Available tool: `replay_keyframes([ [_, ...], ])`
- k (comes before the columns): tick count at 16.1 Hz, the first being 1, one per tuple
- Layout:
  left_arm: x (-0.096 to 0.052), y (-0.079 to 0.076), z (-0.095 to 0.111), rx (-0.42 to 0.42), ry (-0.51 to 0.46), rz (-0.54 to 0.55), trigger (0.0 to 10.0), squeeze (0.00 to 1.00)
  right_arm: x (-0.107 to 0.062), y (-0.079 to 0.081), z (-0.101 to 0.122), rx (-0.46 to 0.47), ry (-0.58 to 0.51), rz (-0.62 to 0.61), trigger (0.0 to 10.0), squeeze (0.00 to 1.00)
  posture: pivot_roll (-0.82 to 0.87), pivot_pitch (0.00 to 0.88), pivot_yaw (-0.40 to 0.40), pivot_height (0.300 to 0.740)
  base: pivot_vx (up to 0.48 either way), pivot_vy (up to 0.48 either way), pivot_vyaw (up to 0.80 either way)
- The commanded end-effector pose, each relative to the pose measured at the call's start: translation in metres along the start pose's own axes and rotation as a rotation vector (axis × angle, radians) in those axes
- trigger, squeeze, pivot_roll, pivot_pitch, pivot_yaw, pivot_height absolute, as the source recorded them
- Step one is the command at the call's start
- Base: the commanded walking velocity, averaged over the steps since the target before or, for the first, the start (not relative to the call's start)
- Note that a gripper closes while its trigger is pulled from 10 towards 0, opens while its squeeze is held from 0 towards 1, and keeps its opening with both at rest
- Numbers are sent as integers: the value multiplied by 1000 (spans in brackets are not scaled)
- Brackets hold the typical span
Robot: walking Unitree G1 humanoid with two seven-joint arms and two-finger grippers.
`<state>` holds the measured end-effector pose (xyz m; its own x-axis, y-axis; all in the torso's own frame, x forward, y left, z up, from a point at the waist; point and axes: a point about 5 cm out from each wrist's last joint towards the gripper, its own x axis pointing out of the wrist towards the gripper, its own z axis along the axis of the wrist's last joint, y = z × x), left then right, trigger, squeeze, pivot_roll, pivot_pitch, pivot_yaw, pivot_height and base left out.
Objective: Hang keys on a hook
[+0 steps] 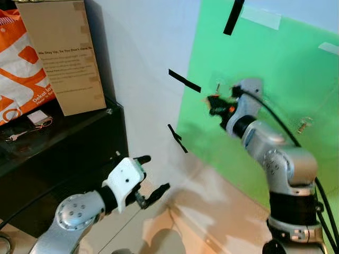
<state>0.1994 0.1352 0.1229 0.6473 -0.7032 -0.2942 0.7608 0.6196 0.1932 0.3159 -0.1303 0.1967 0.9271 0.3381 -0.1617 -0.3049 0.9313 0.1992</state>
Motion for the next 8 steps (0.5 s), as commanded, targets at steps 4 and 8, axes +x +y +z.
replay_keyframes([
  [4, 6, 3, 1, -31, -32, 45, 10000, 0, 0, -5, 10, 36, -50, -37, 10000, 0, 22, 0, -114, 740, 0, 0, 0],
  [8, 1, 10, 1, -61, -49, 112, 10000, 0, 5, 1, 10, 41, -61, -21, 10000, 0, 46, 0, -135, 740, 0, 0, 0],
])
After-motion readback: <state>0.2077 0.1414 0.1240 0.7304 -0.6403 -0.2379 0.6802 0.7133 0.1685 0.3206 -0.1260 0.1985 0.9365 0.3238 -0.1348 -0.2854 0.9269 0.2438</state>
